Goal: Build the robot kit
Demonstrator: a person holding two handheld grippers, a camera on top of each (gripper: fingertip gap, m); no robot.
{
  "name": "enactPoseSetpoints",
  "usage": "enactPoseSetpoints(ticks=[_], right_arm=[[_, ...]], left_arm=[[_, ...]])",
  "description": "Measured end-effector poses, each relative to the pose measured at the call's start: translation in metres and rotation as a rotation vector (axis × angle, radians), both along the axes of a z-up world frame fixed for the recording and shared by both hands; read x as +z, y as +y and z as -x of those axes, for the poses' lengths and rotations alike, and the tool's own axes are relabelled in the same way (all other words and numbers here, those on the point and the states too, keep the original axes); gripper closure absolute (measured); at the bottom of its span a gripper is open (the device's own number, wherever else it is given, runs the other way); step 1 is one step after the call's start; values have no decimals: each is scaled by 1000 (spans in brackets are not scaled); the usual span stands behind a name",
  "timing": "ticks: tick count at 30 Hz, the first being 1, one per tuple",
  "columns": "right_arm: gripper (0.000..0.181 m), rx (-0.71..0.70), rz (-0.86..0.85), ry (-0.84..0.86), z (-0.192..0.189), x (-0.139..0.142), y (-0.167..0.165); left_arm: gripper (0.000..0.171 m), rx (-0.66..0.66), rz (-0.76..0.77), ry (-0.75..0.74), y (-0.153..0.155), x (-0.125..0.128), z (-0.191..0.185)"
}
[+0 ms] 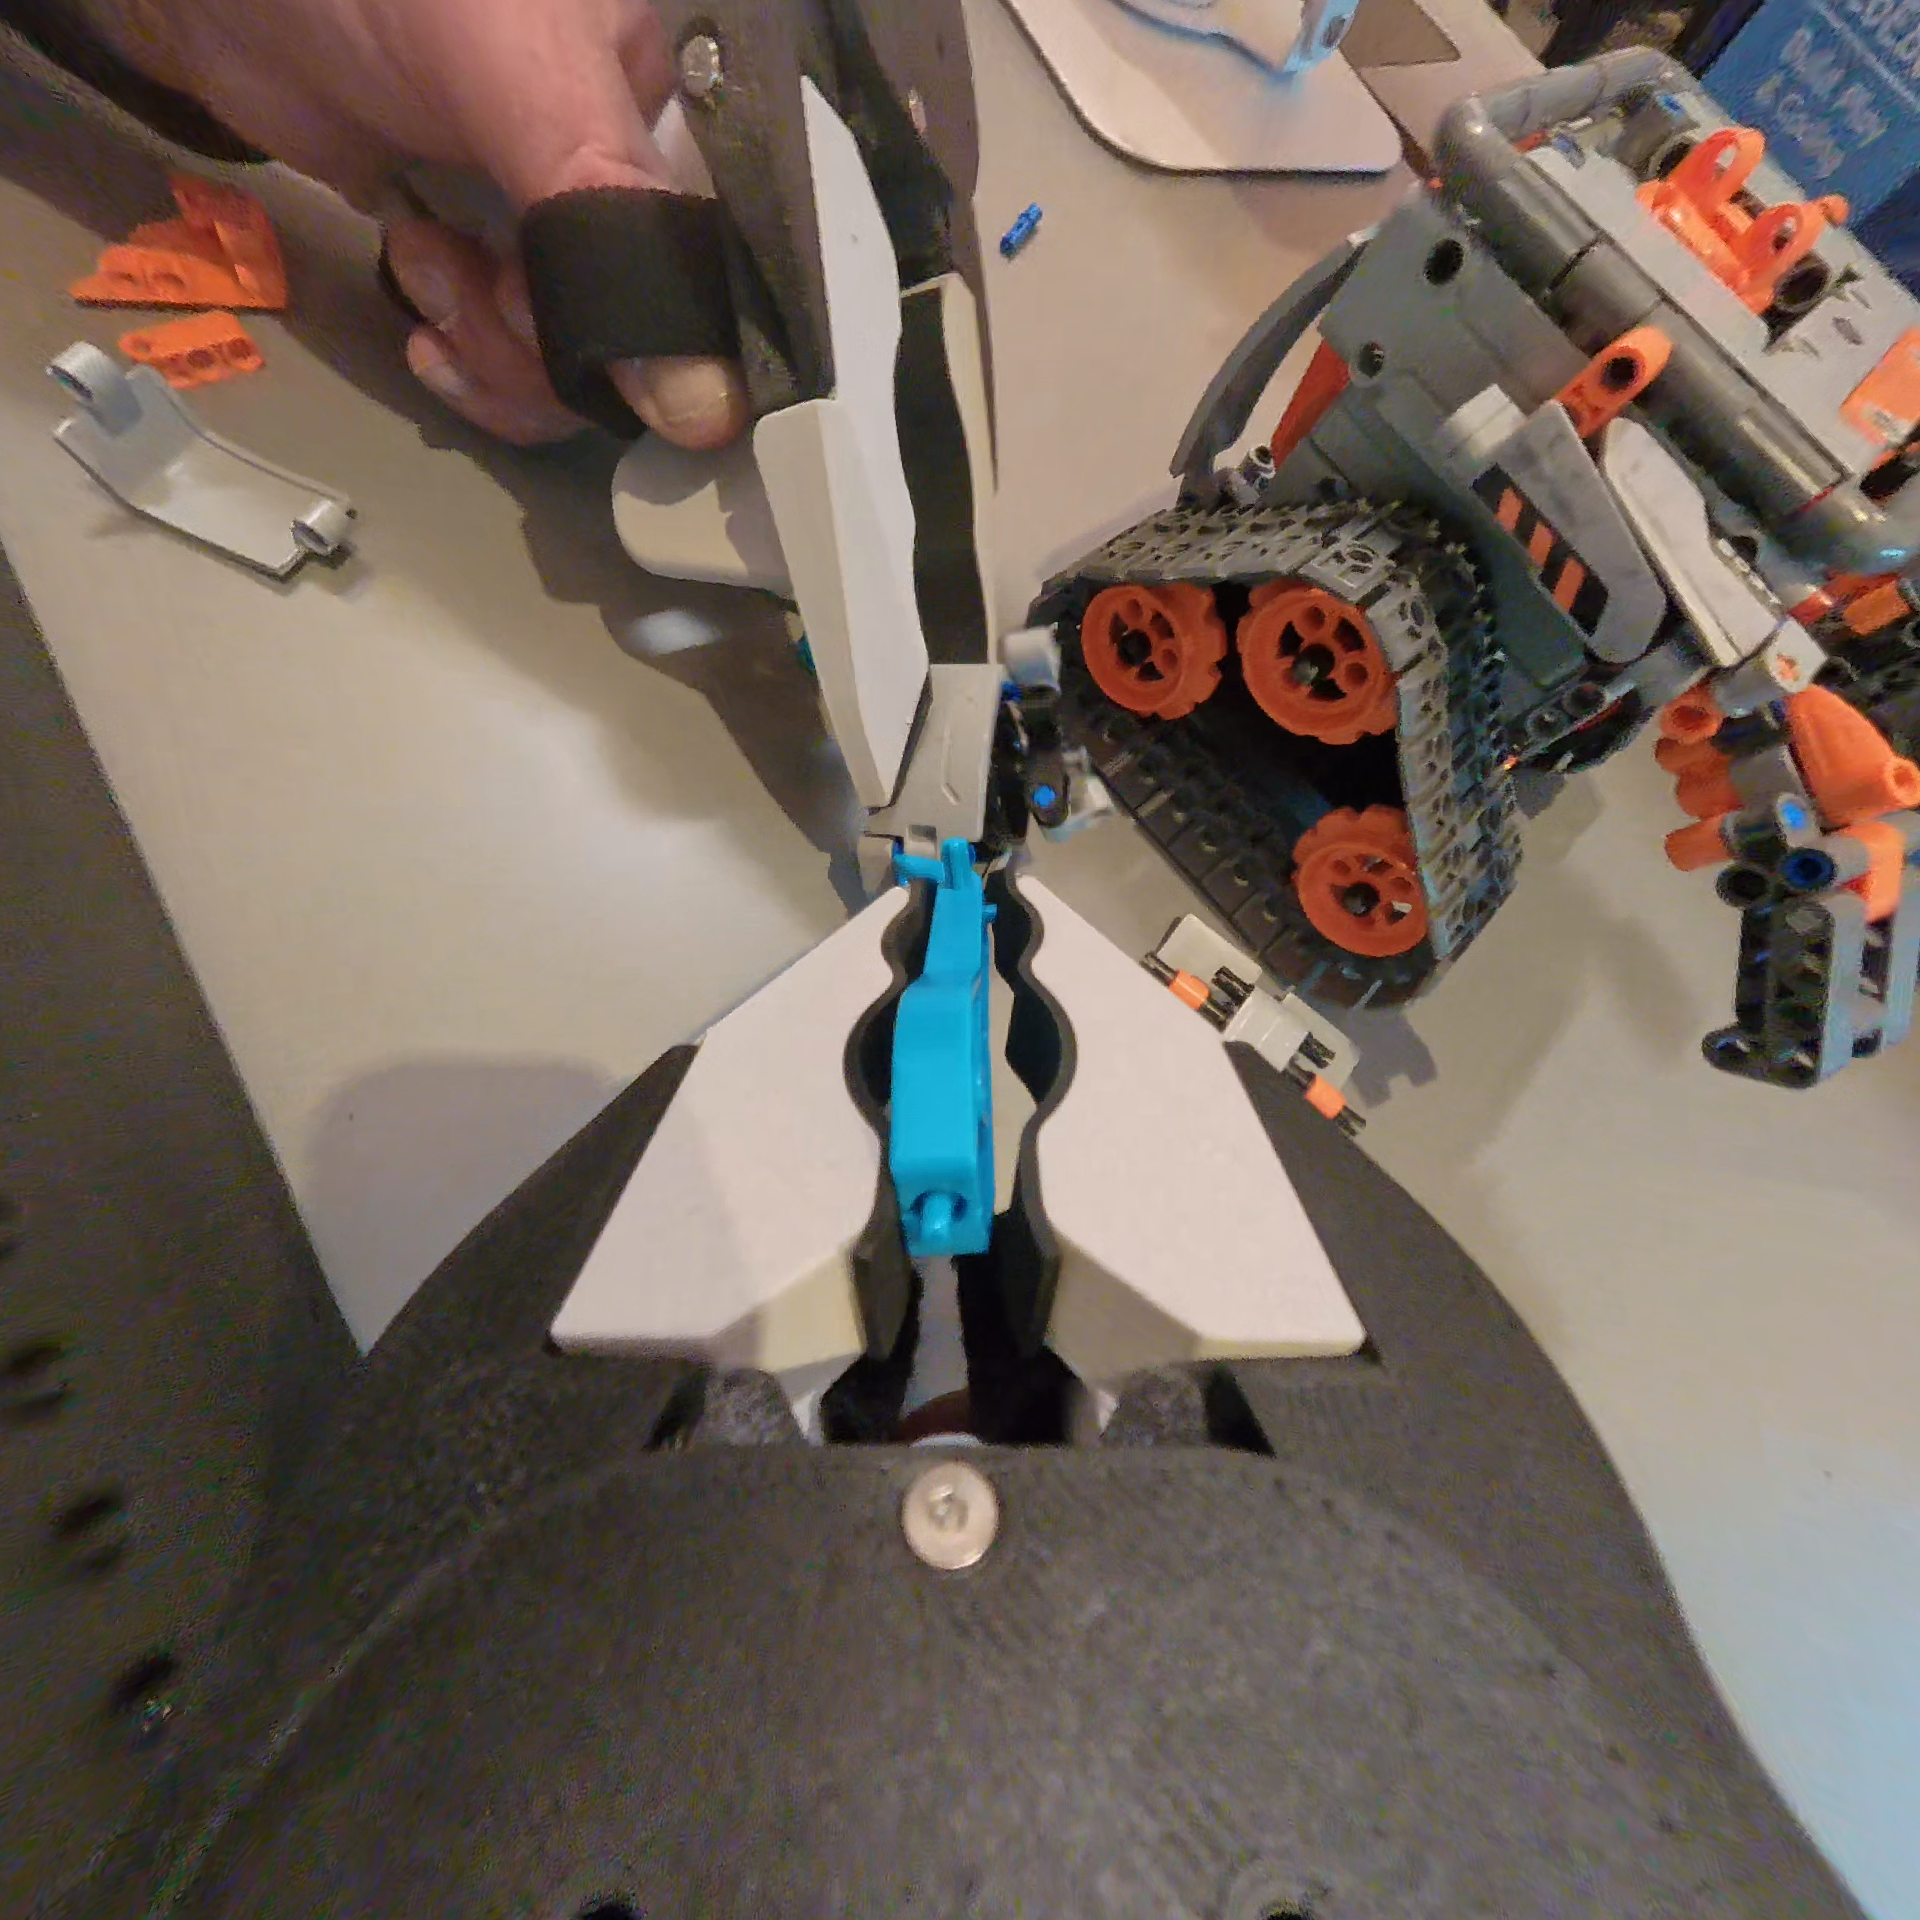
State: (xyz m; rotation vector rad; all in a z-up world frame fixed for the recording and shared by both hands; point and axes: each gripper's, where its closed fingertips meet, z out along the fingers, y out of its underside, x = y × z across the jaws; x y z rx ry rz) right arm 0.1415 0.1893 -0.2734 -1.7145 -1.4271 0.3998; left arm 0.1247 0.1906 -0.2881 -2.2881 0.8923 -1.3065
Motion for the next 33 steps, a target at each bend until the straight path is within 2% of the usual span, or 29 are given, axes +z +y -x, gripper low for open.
enactPoseSetpoints(ticks=[4,12,14,16,19,22,23,26,28,31,33], right_arm=[[171,44,0,-38,1,-3,-6],[171,101,81,3,-5,0,-14],[171,108,74,-8,-8,0,-15],[171,113,69,4,-11,3,-15],[171,113,69,10,-16,6,-14],[171,107,90,20,-19,5,-14],[171,102,91,18,-19,4,-13],[171,84,80,12,-18,5,-11],[171,64,70,5,-18,6,-7],[170,32,66,13,-22,9,-1],[171,20,67,13,-26,8,3]], left_arm=[[136,-20,-35,14,0,1,-2],[136,-125,-109,58,-10,0,-10],[129,-162,-137,56,-14,5,-9],[122,-205,-233,120,-13,7,-3],[123,-282,-443,171,-11,17,-1],[123,-317,-603,327,0,7,6],[124,-323,-613,343,1,4,7],[132,-346,-558,248,-11,5,-4],[134,-353,-549,266,-16,-1,-7],[127,-378,-572,281,-28,0,-10],[134,-409,-550,242,-40,2,-11]])
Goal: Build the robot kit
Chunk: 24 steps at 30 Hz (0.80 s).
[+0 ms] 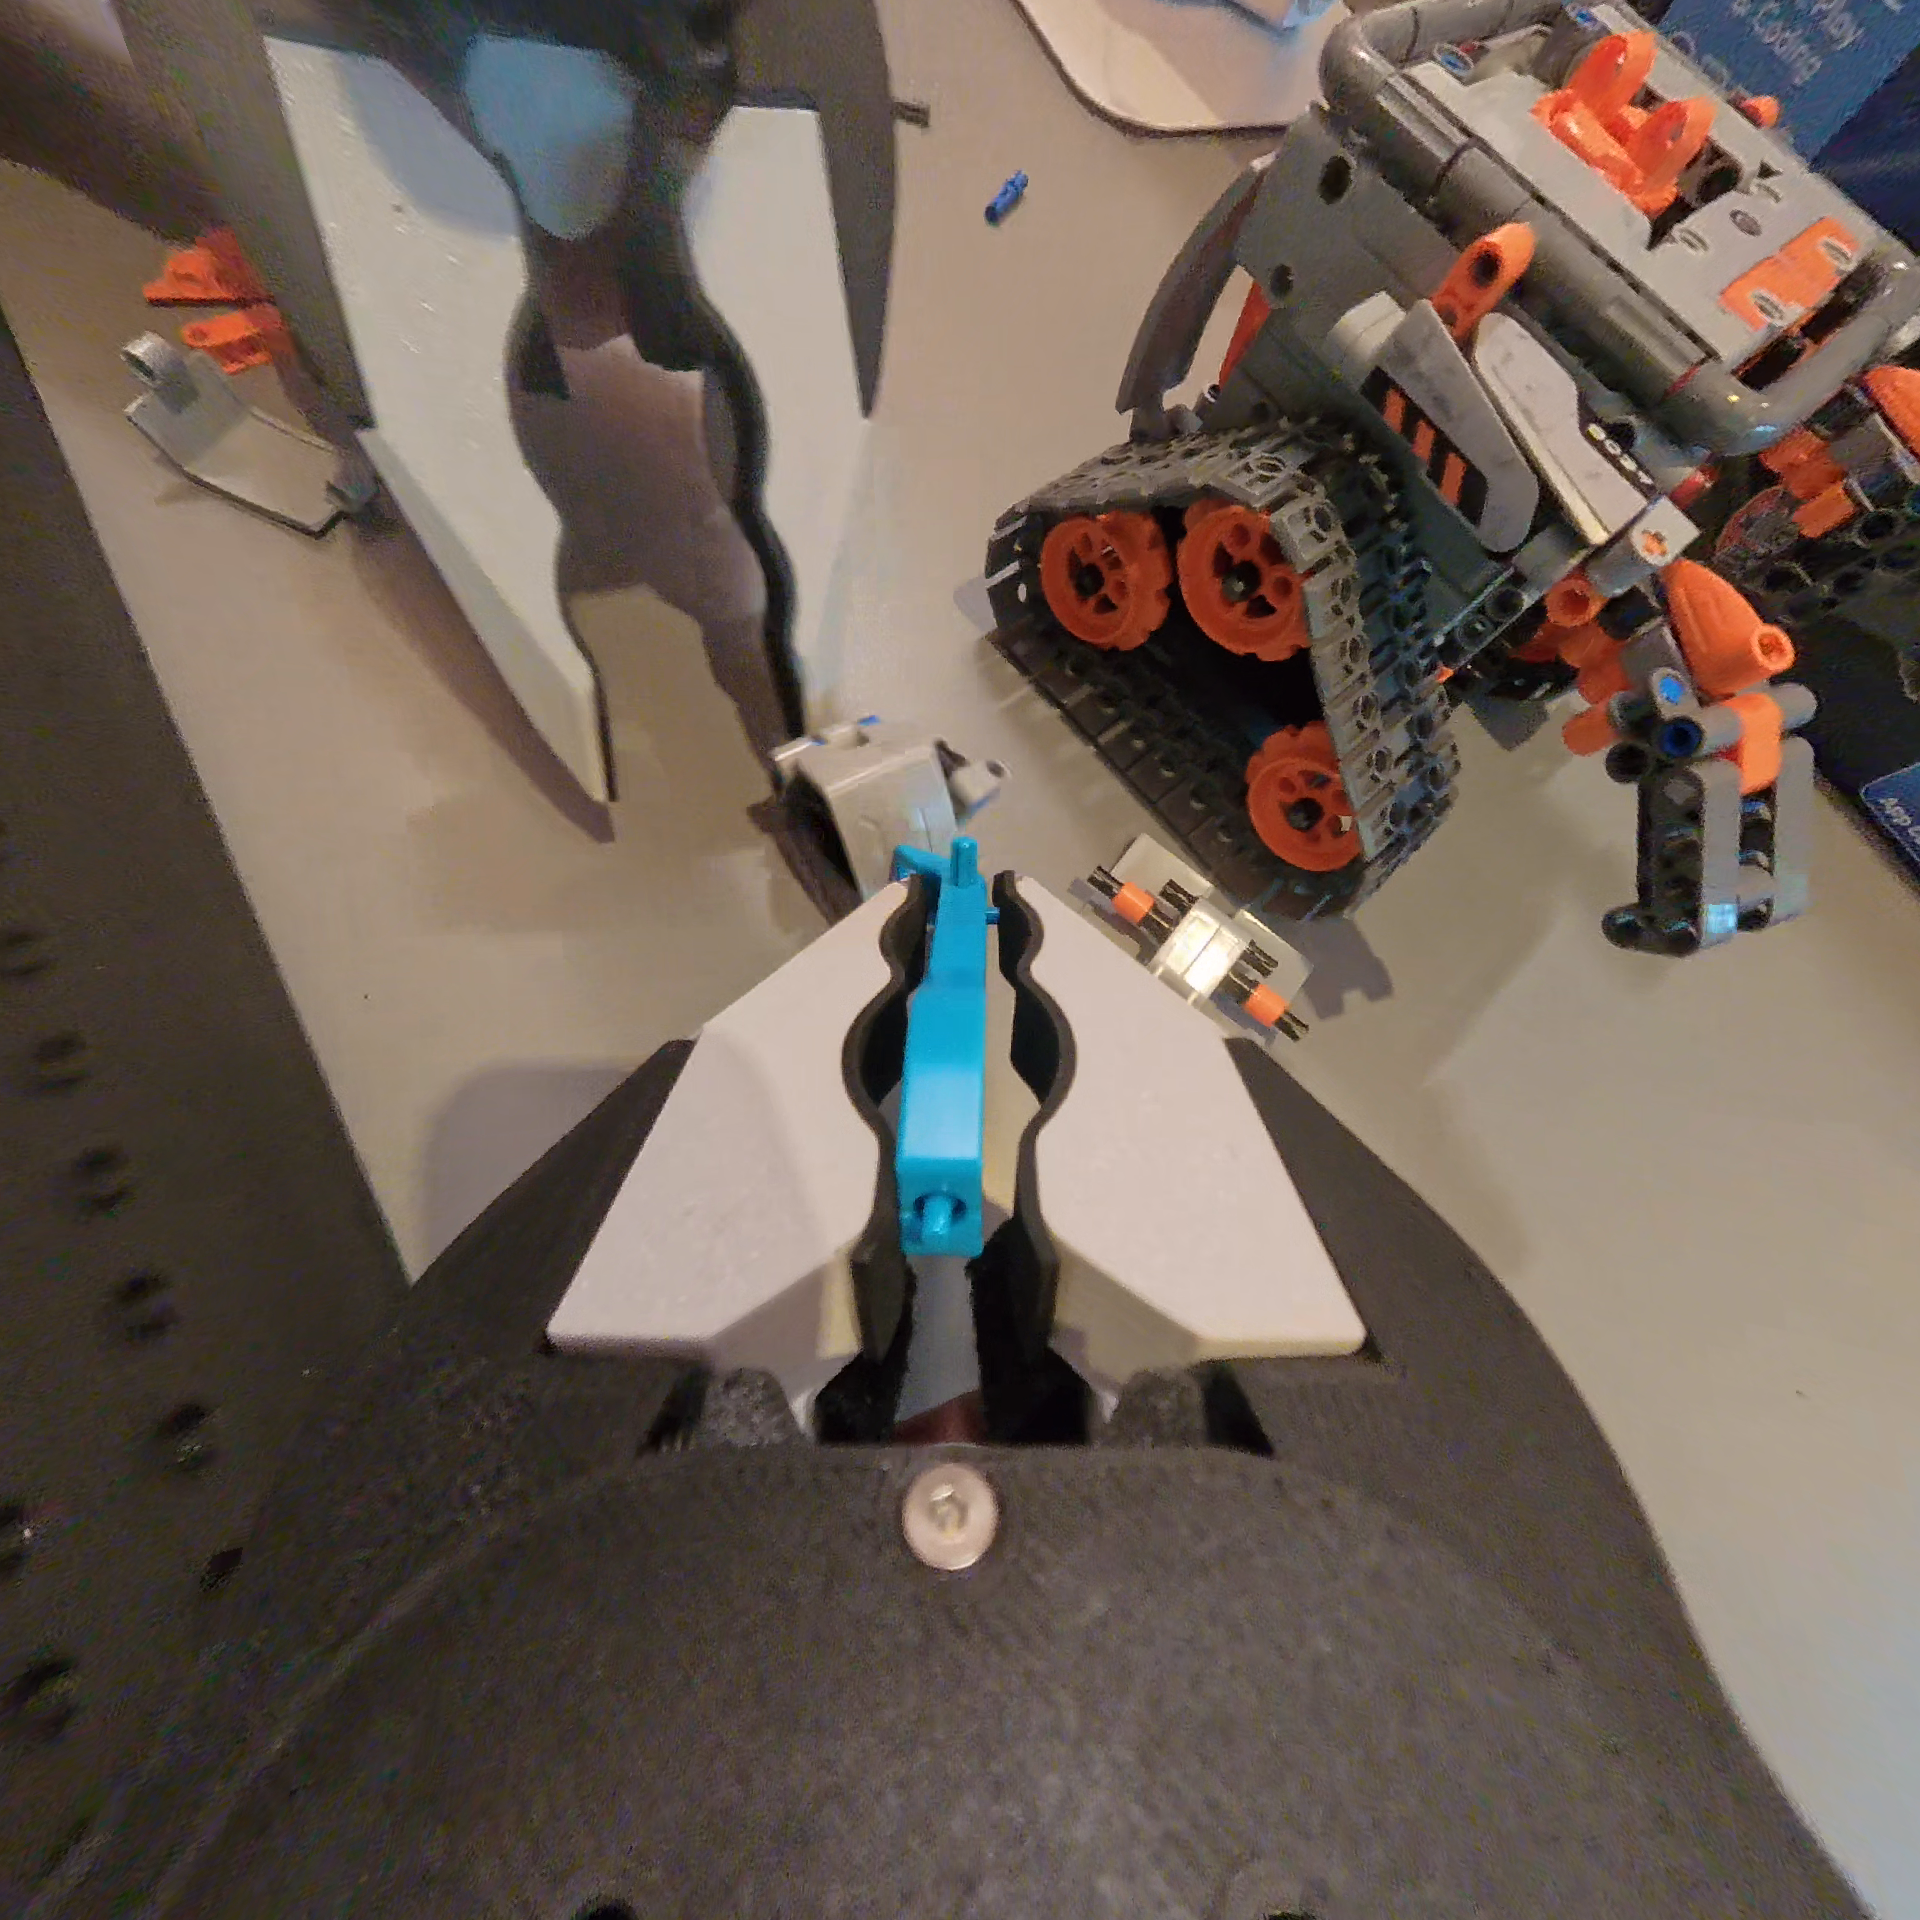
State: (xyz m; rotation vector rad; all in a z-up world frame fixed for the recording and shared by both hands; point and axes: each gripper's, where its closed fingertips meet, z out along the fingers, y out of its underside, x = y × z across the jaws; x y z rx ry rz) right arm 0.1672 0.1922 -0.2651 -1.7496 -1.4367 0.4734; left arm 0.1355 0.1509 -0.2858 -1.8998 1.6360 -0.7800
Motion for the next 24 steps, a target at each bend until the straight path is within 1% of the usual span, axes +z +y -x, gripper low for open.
enactPoseSetpoints(ticks=[2,4,6,7,10,13,16,17,18,20,24], right_arm=[[171,0,0,3,-1,-1,0],[171,3,-15,-2,-1,-2,0],[171,5,-19,0,-1,-1,0],[171,1,-21,2,-2,0,1],[170,-1,-36,16,-4,4,3],[171,-1,-27,40,-5,9,3],[170,11,-16,35,-4,6,1],[170,13,-12,30,-3,5,0],[170,13,-10,23,-2,3,0],[170,11,-12,10,-2,-1,0],[170,2,-26,-15,-4,-3,2]], left_arm=[[136,-17,1,-14,-2,0,3],[128,17,-58,-21,10,2,7],[123,16,-103,-26,14,5,5],[116,16,-144,-14,17,4,4],[105,-3,-257,35,24,0,2],[116,-28,-277,42,23,0,-3],[126,-30,-250,39,20,-3,-7],[134,-34,-226,34,16,-4,-9],[137,-33,-204,39,13,-5,-10],[137,-14,-217,57,12,-6,-10],[135,-46,-220,53,0,-4,-14]])
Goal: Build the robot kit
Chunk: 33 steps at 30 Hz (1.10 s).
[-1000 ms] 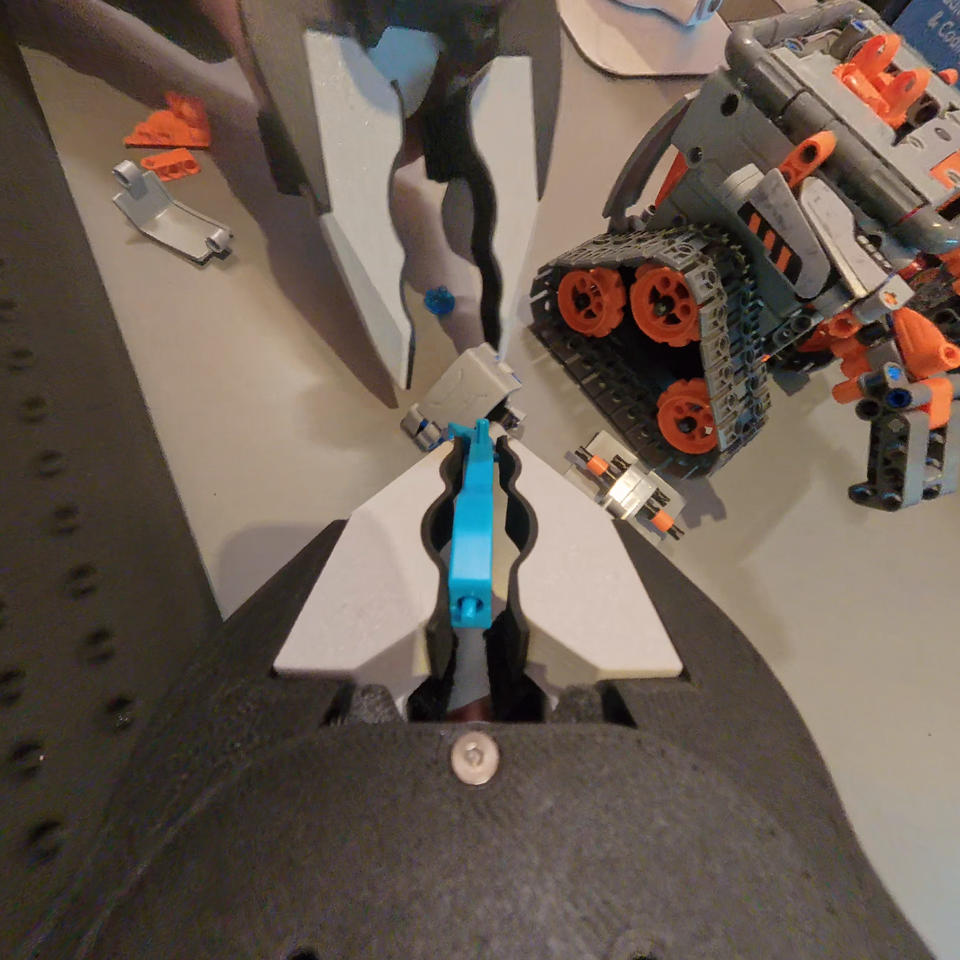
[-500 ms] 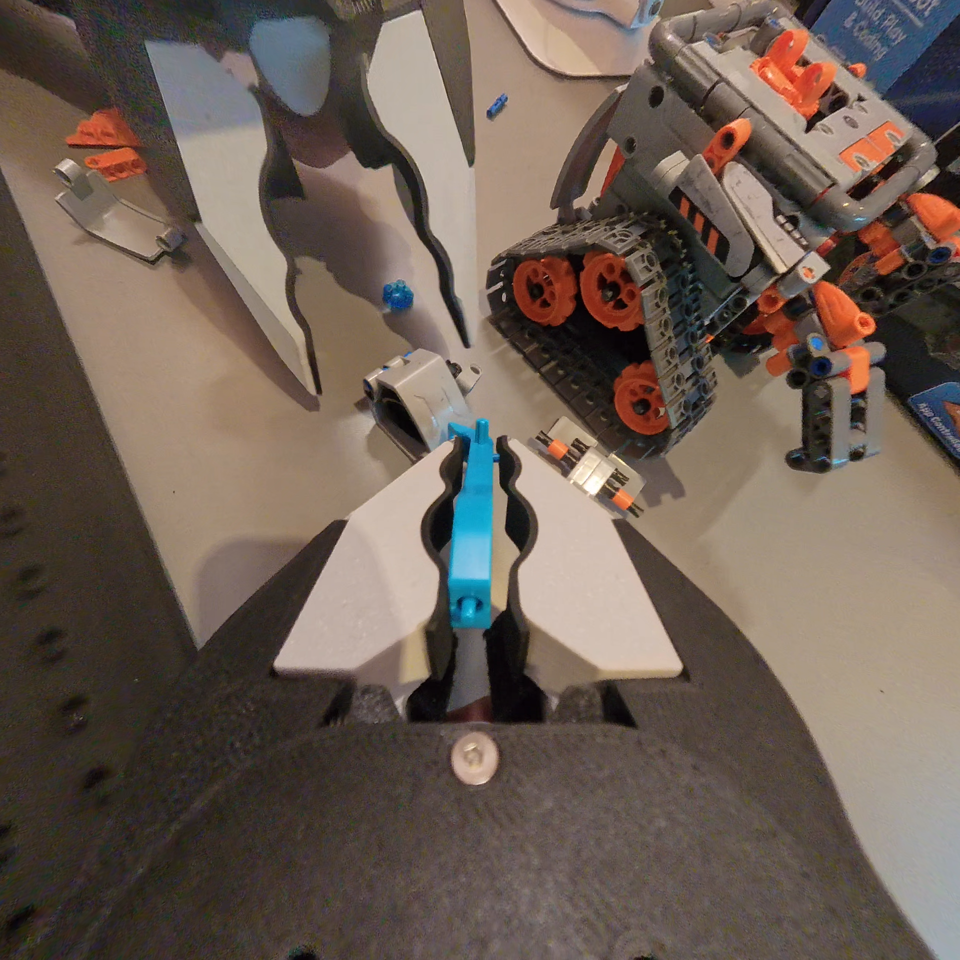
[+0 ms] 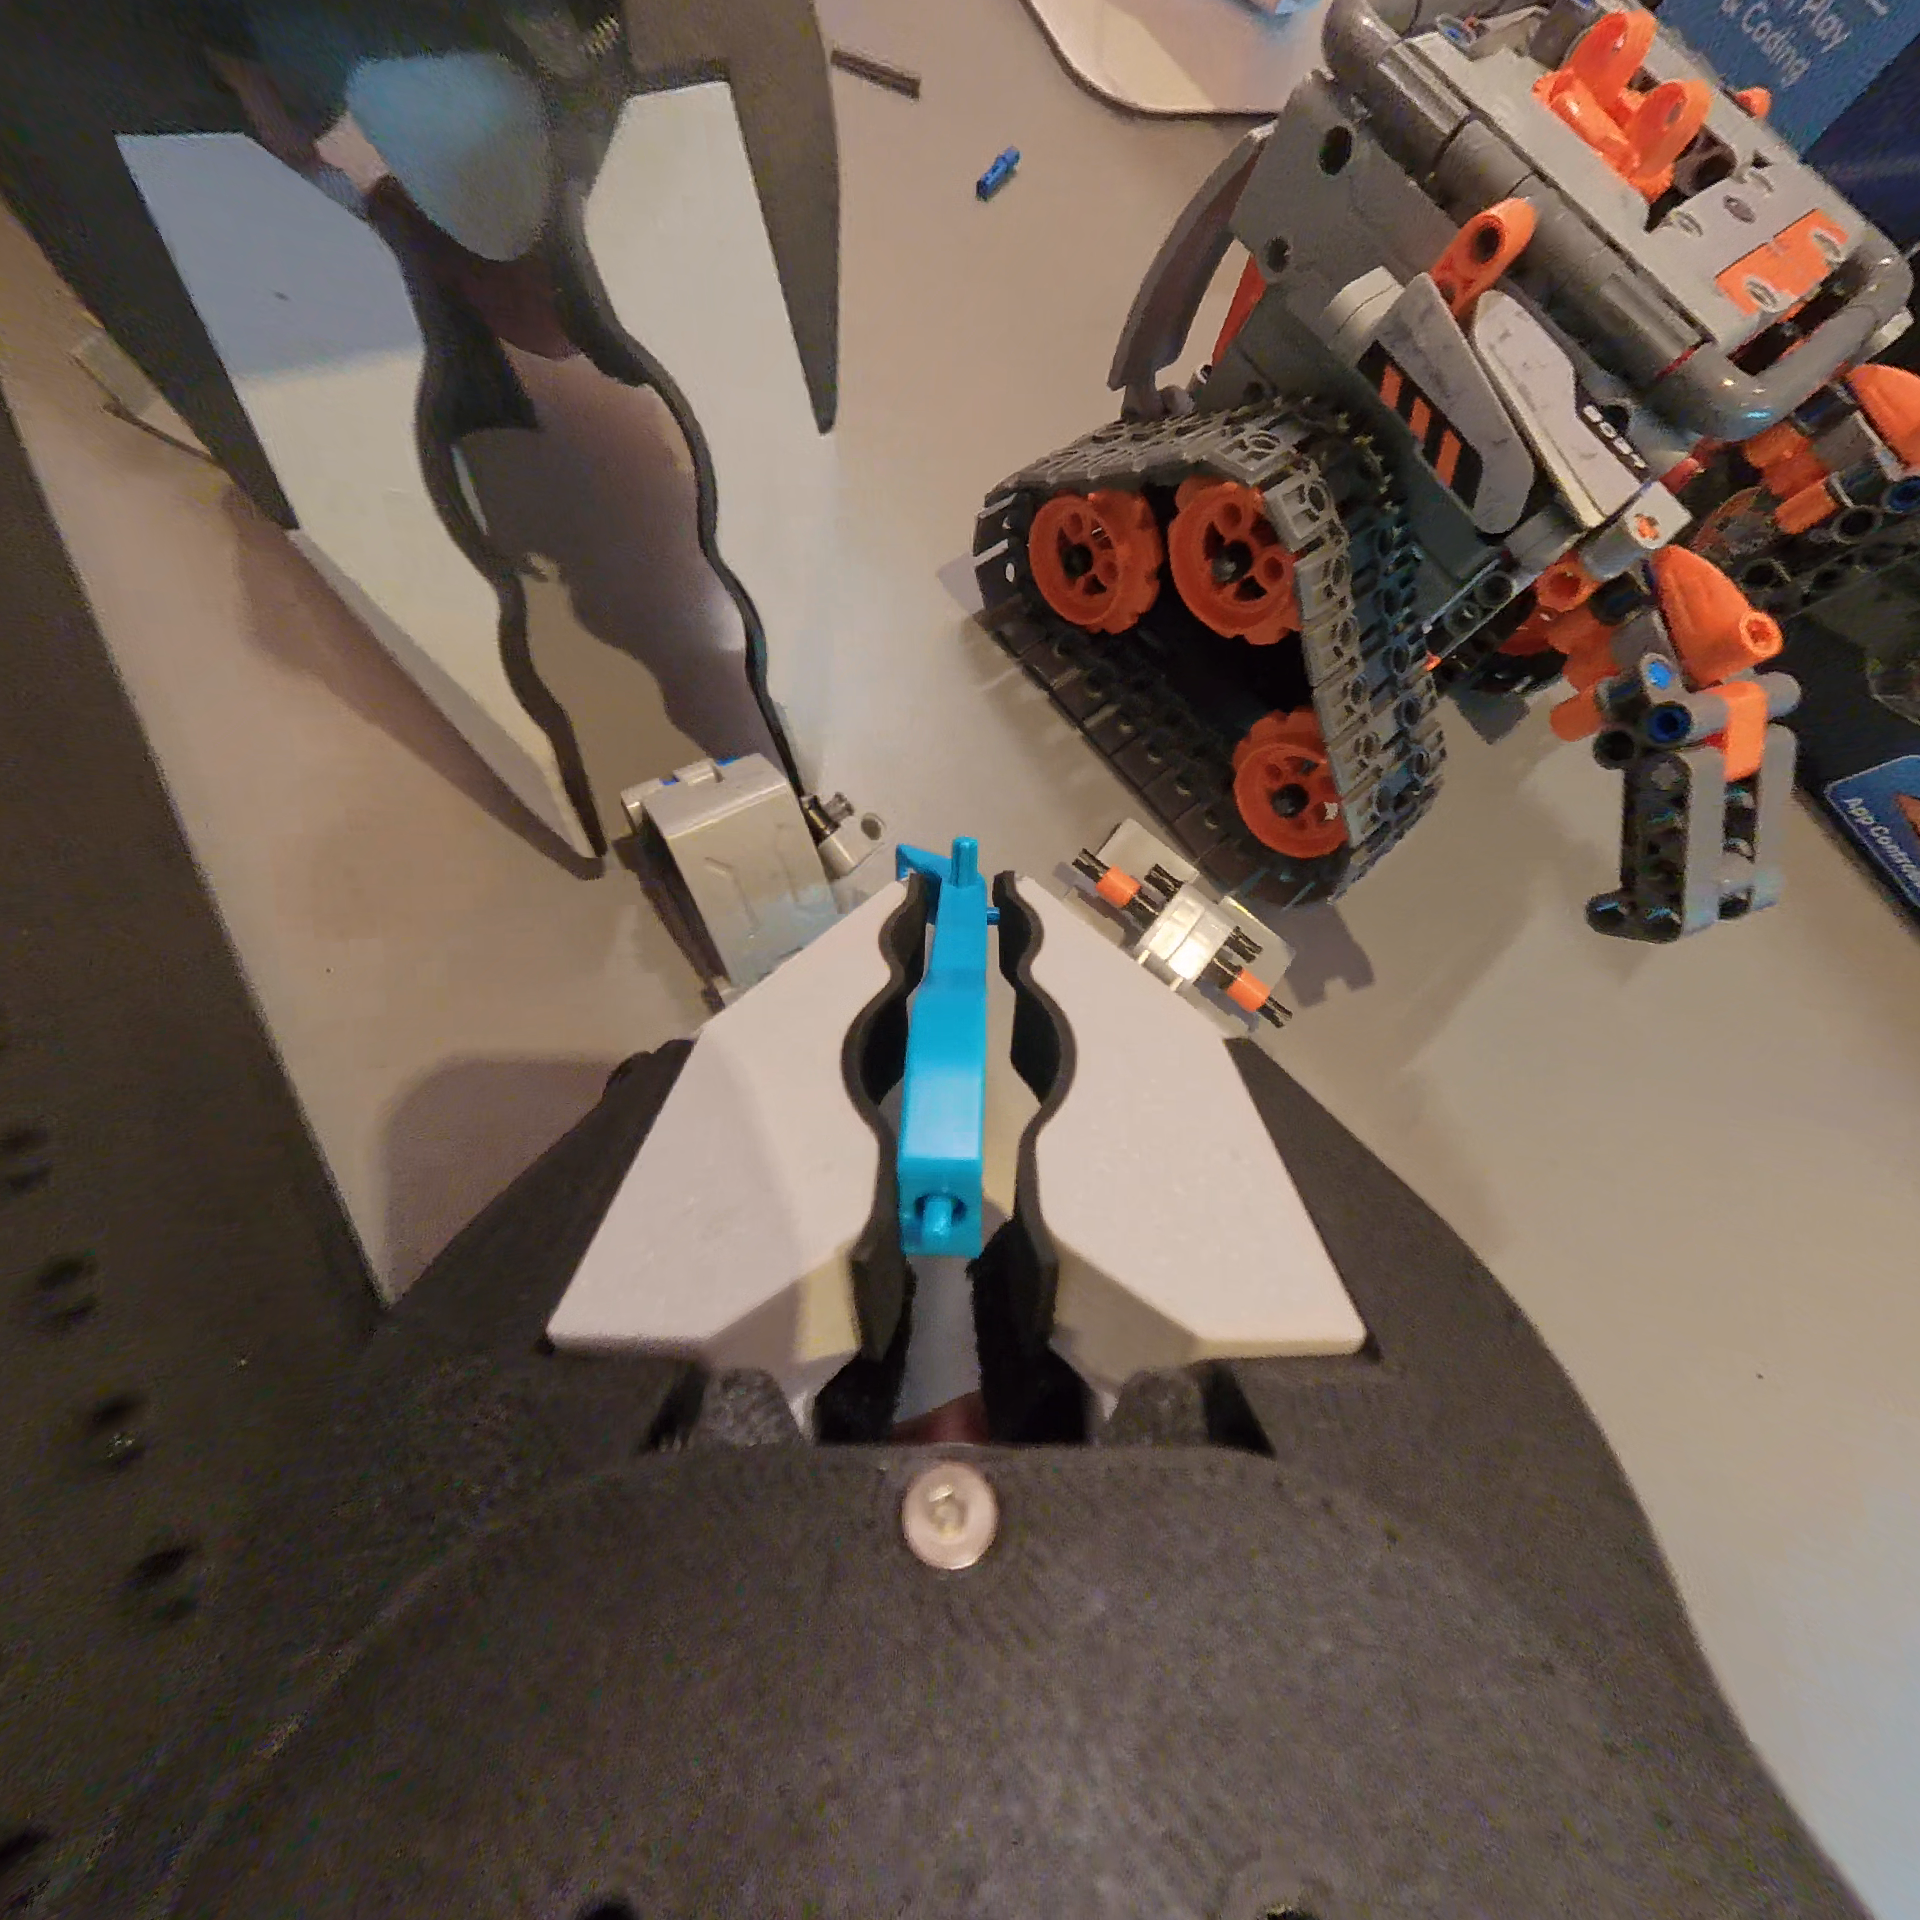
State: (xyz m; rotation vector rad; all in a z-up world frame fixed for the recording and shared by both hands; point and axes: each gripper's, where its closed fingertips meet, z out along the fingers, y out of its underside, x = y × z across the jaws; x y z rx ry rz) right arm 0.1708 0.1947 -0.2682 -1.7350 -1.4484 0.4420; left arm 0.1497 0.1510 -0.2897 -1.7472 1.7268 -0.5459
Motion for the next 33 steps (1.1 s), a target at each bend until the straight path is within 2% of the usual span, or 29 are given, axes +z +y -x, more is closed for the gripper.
enactPoseSetpoints(ticks=[6,10,15,18,24,29,33], right_arm=[[170,-24,-1,38,-15,17,-3],[170,-26,25,31,-23,16,-16],[170,-26,67,21,-23,0,-29],[170,-22,81,16,-19,-9,-32],[170,4,51,26,-13,-6,-35],[171,24,51,13,-7,-9,-38],[171,44,50,3,-1,-10,-40]], left_arm=[[122,28,-24,-2,6,7,4],[113,34,-20,-11,1,15,-7],[123,86,-65,75,6,4,-16],[138,107,-51,82,6,-2,-17],[139,126,-32,36,5,-1,-15],[140,169,113,-73,4,0,-6],[140,159,119,-93,1,0,-2]])
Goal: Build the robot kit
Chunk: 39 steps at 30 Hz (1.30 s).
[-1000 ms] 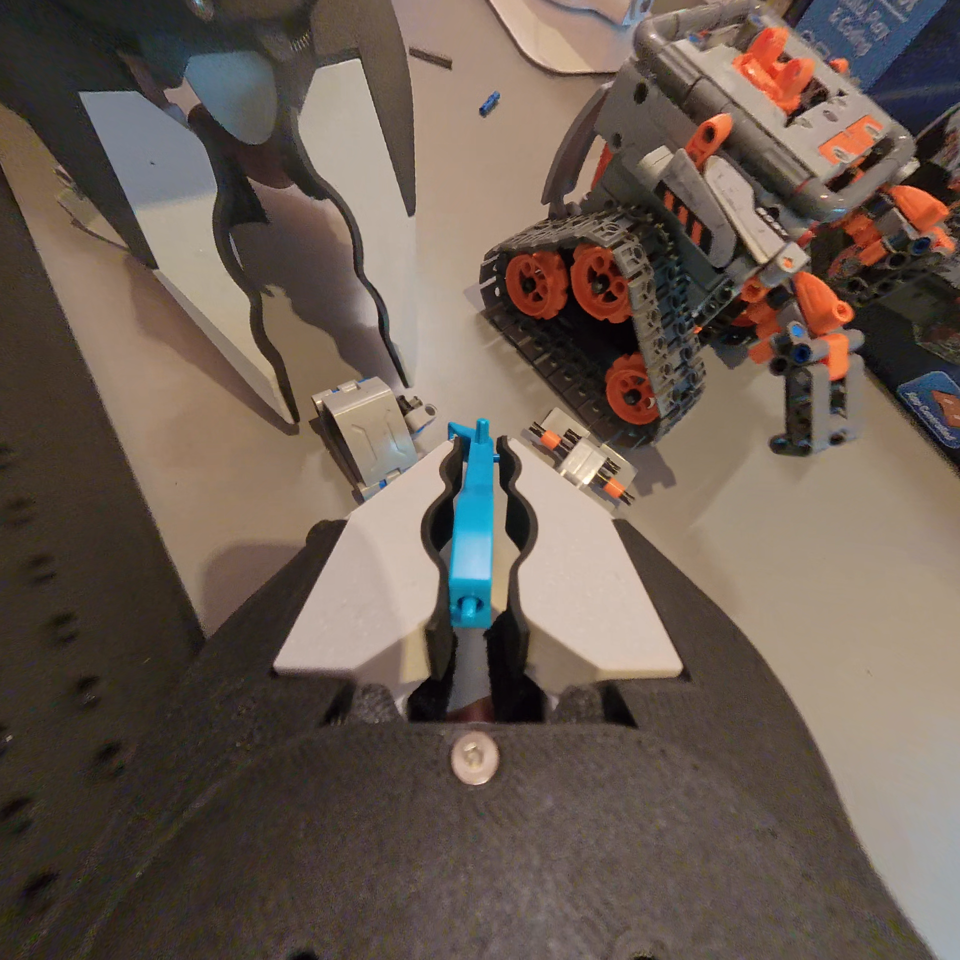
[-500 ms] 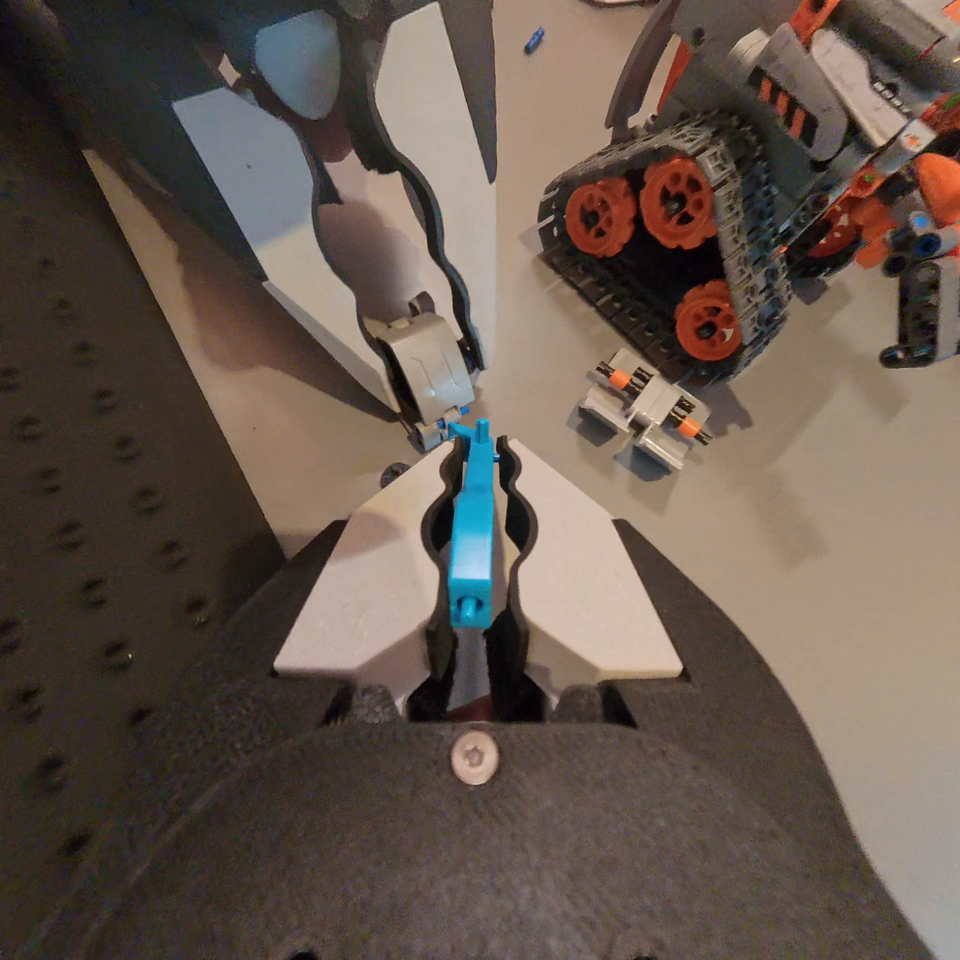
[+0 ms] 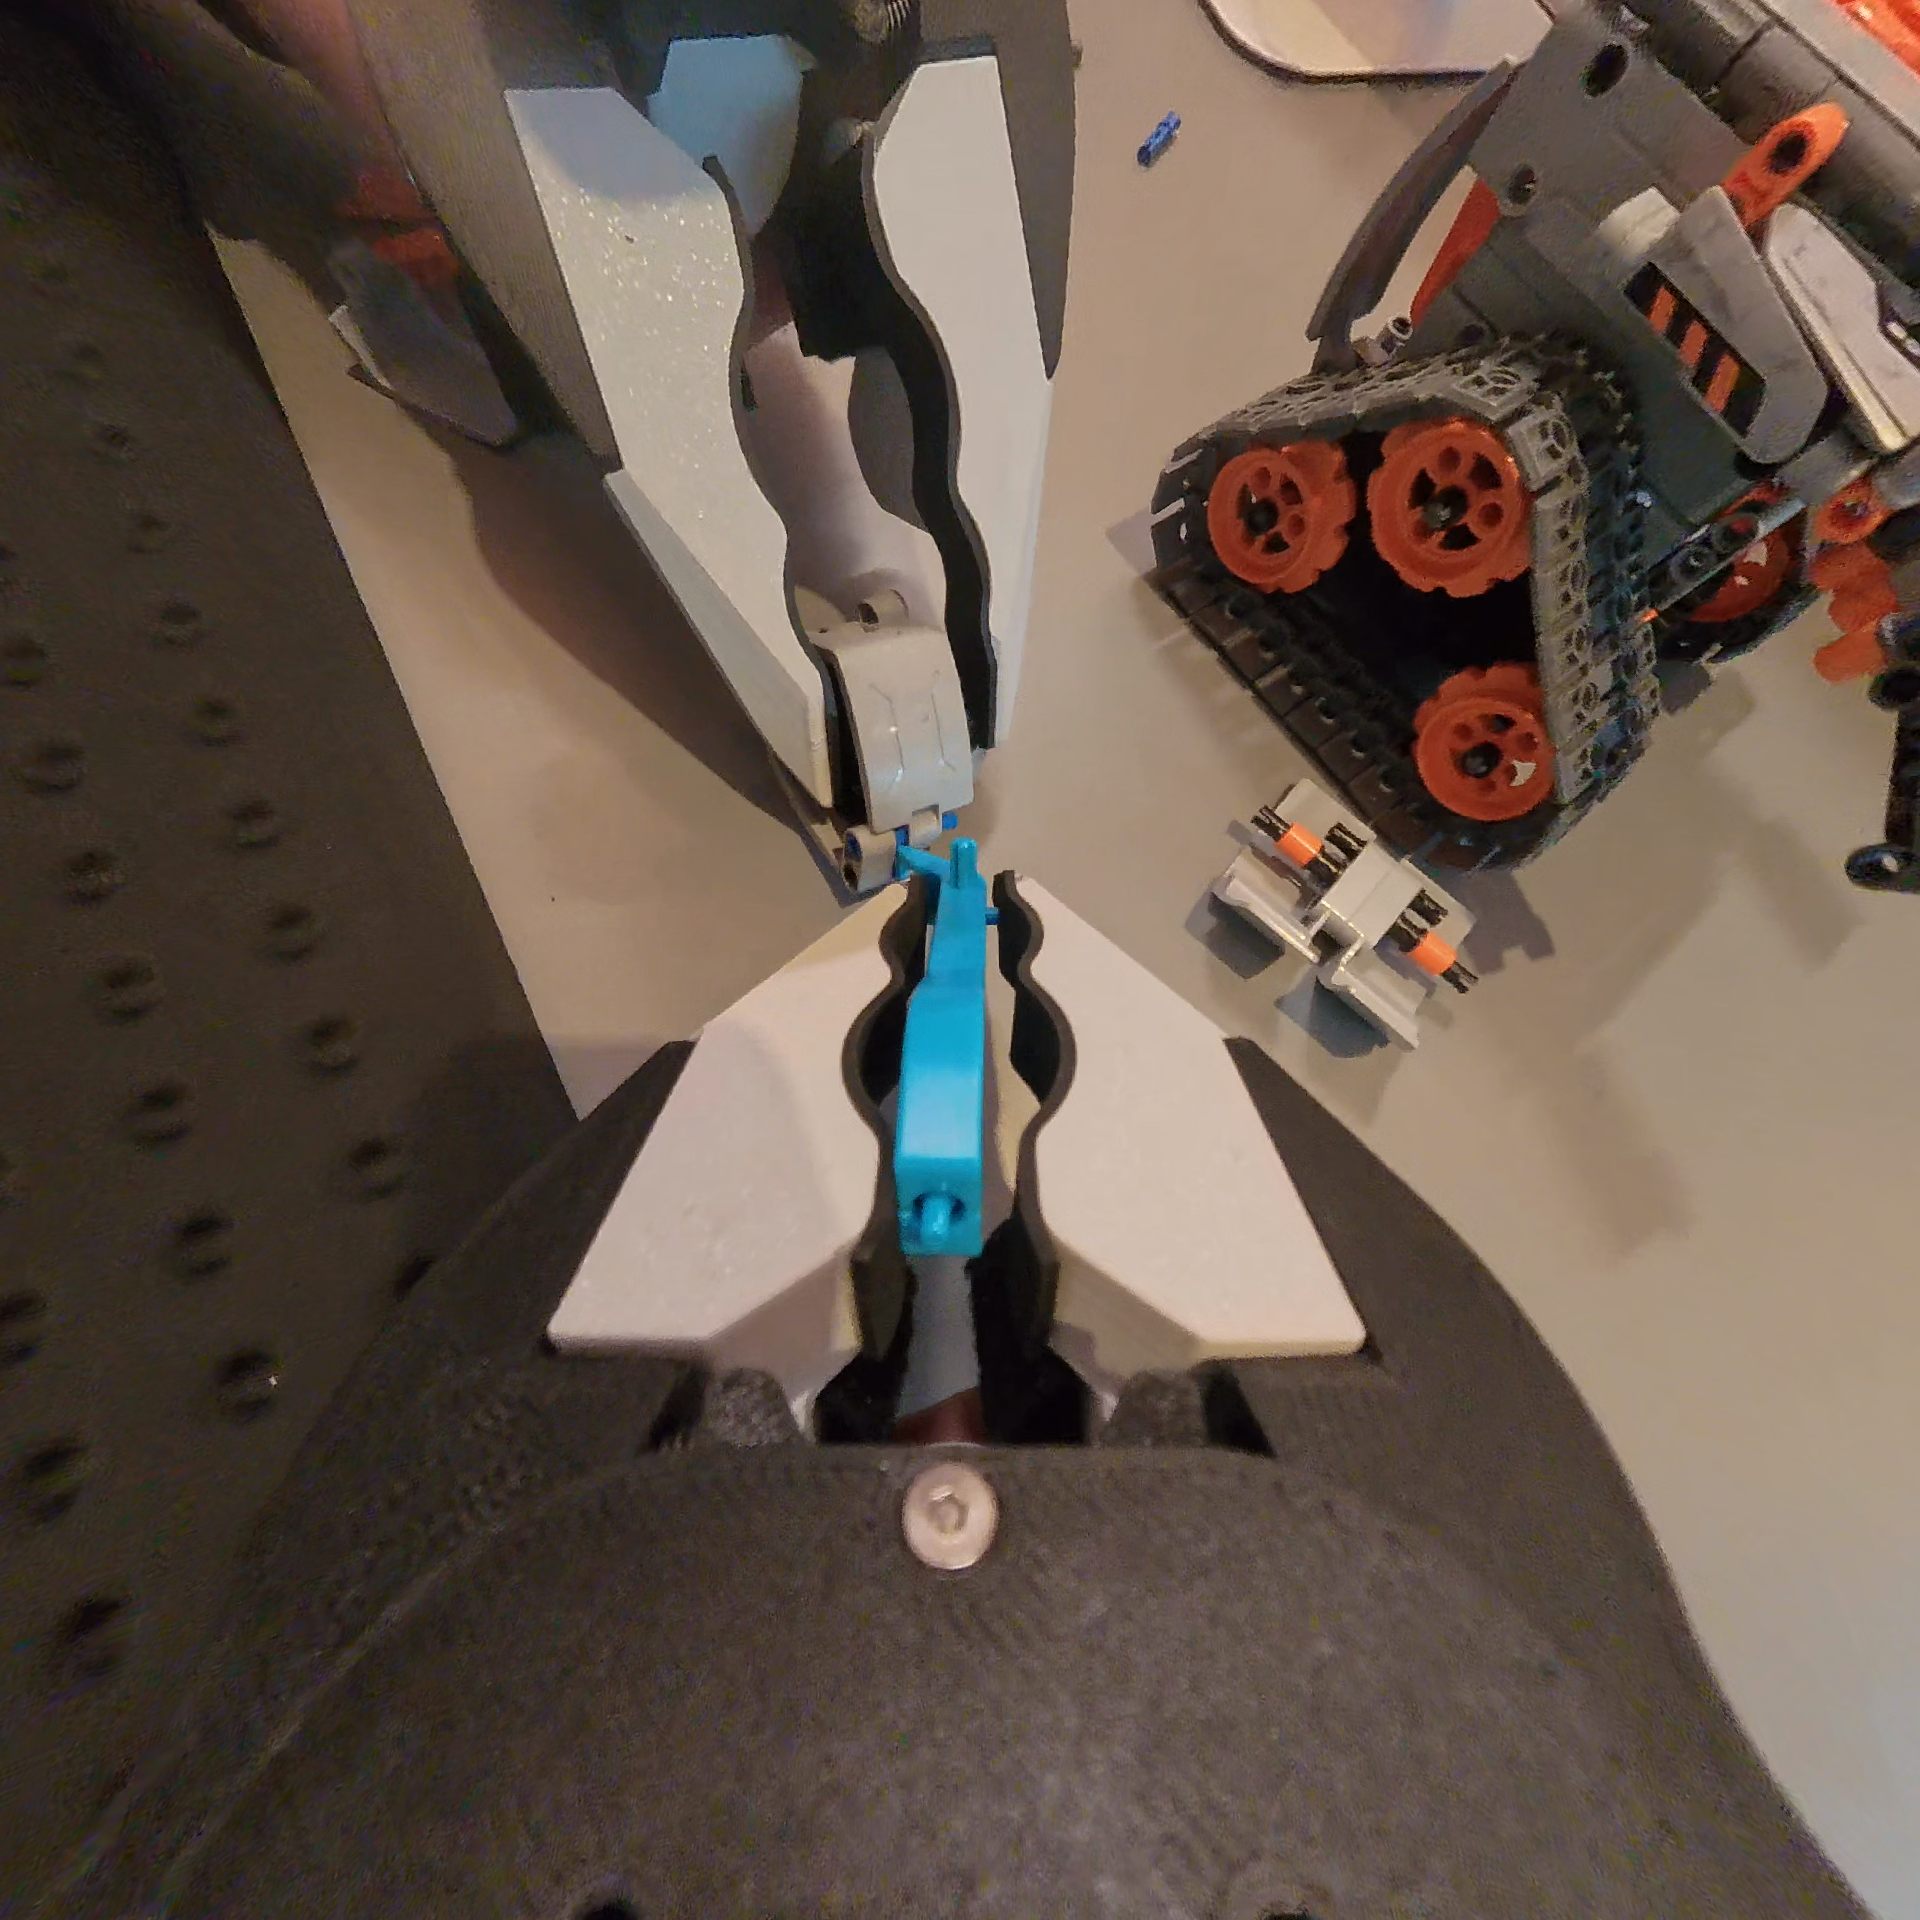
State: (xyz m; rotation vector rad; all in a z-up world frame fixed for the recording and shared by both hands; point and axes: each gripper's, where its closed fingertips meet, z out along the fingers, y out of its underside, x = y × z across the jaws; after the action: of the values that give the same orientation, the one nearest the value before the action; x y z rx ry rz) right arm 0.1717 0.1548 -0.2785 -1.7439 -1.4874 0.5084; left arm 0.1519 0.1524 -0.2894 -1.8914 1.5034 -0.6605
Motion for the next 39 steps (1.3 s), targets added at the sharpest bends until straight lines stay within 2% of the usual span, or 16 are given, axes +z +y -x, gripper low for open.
enactPoseSetpoints(ticks=[9,13,19,32,39], right_arm=[[171,34,21,-33,4,-7,-6],[171,59,-42,-74,7,-8,-8],[171,84,-45,-74,12,-9,-9],[172,143,-89,-93,16,-11,-12],[172,190,-173,-114,19,-10,-13]], left_arm=[[140,-57,-132,7,-5,-1,0],[139,-47,-118,-29,-7,-1,2],[141,-33,-139,-53,-7,1,3],[143,-3,-210,-58,-5,3,4],[144,24,-185,-61,-3,3,3]])
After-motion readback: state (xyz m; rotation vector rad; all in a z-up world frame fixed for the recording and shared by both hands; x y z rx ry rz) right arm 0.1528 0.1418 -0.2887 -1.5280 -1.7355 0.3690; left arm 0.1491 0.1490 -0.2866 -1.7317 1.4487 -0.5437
